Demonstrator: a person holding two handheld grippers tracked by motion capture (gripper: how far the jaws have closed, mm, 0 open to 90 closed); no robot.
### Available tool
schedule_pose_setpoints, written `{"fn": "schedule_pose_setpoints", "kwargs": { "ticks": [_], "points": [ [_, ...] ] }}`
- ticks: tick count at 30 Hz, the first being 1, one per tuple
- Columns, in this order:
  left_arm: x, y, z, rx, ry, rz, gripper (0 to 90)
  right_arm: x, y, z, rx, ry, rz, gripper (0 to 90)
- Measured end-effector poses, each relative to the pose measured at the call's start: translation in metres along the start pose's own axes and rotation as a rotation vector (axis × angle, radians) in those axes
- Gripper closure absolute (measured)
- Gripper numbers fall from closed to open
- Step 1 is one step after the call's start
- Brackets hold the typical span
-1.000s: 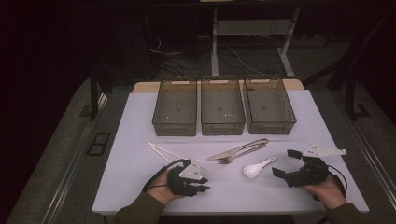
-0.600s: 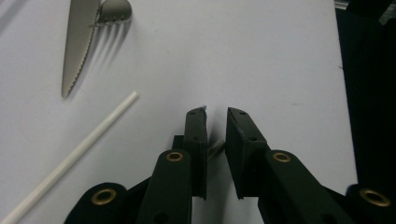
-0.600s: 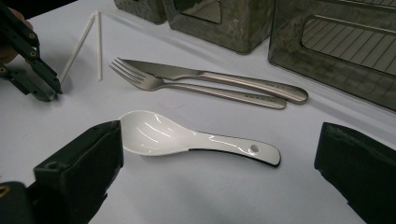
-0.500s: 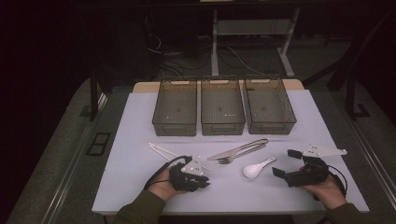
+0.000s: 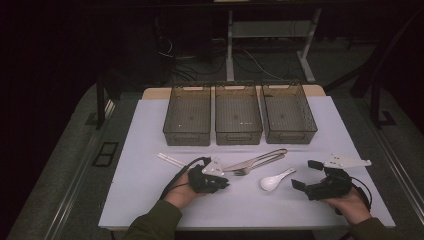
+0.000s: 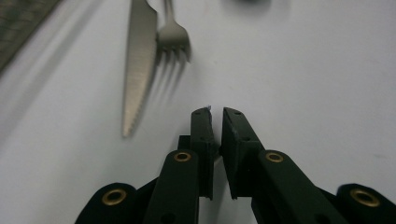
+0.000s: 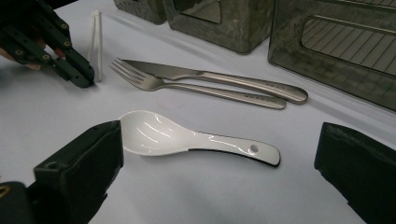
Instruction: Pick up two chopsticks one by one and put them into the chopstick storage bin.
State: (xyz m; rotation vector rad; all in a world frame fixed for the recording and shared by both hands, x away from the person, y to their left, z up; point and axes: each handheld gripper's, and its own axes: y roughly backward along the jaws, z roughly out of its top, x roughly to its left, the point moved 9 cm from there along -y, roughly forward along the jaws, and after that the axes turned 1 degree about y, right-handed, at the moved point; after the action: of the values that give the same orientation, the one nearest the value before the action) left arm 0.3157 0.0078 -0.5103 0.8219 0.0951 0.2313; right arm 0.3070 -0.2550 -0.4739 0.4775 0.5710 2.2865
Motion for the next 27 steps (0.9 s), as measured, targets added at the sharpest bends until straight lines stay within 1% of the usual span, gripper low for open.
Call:
{"fn": "schedule_pose_setpoints", "kwargs": {
  "ticks": [1,3,5,6,7,9,10,11,12,13,14,15,17,18,19,21,24,27],
  "points": [
    [0.002,-0.001,0.001,-0.003,0.003,0.009,81.5,0.0,0.0,0.0,0.0,0.0,0.0,1.2],
    [0.006,-0.003,0.002,0.009,-0.005,0.026,82.3,0.0,0.0,0.0,0.0,-0.001,0.0,1.2],
    [0.007,-0.005,0.004,-0.001,0.012,0.02,82.1,0.0,0.0,0.0,0.001,-0.001,0.001,1.2],
    [0.008,-0.004,0.004,-0.002,0.011,0.021,81.5,0.0,0.0,0.0,0.001,0.0,0.002,1.2],
    [0.008,-0.003,0.003,0.003,0.007,0.018,80.2,0.0,0.0,0.0,0.0,0.0,0.002,1.2],
    [0.008,0.003,0.003,-0.009,0.012,0.015,76.5,0.0,0.001,0.0,-0.001,-0.001,0.002,1.2],
    [0.009,0.007,0.003,-0.015,0.012,0.021,74.0,0.0,0.001,0.0,-0.001,-0.001,0.001,1.2],
    [0.011,0.013,0.003,-0.025,0.024,0.026,72.2,-0.001,0.001,0.0,-0.002,-0.001,0.001,1.2],
    [0.014,0.018,0.003,-0.033,0.035,0.028,67.5,-0.001,0.0,0.0,-0.002,-0.003,0.0,1.2],
    [0.019,0.025,0.002,-0.03,0.038,0.041,67.5,-0.001,0.0,0.0,-0.002,-0.003,0.0,1.2],
    [0.029,0.035,-0.003,-0.021,0.05,0.075,65.5,0.0,0.0,0.0,-0.001,-0.001,0.001,1.2],
    [0.029,0.035,-0.003,-0.021,0.05,0.075,64.3,0.0,0.0,0.0,-0.001,-0.001,0.001,1.2],
    [0.044,0.047,-0.01,-0.008,0.064,0.102,61.5,0.0,0.0,0.0,-0.001,-0.002,0.001,1.2],
    [0.051,0.052,-0.013,-0.006,0.077,0.124,60.8,-0.001,0.0,0.0,-0.002,-0.003,0.001,1.2],
    [0.056,0.055,-0.015,-0.005,0.087,0.136,60.8,-0.001,0.0,0.0,-0.002,-0.003,0.001,1.2],
    [0.071,0.061,-0.021,-0.007,0.12,0.163,62.1,-0.001,0.0,0.0,0.0,-0.003,0.002,1.2],
    [0.087,0.062,-0.028,0.013,0.14,0.181,63.6,0.0,0.0,0.0,0.001,-0.004,0.003,1.2],
    [0.097,0.059,-0.034,0.033,0.146,0.169,63.6,-0.001,0.0,0.0,0.0,-0.004,0.002,1.2]
  ]
}}
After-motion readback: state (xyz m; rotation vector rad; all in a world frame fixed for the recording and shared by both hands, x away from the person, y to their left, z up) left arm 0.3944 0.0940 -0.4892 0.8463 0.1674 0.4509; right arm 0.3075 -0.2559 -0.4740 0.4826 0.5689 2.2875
